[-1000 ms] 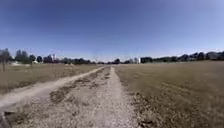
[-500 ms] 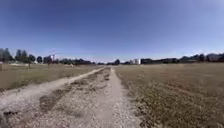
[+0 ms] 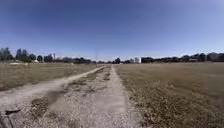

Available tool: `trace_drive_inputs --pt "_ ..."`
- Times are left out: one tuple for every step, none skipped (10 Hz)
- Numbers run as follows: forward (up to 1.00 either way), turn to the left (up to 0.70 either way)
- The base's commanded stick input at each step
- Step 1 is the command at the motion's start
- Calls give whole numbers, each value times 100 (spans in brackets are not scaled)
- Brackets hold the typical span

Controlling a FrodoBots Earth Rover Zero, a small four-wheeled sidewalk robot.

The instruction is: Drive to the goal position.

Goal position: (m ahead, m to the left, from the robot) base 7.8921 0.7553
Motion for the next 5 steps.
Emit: trace_drive_inputs --pt "70 0" --pt "70 0" --pt "70 0" --pt "70 0" --pt "70 0"
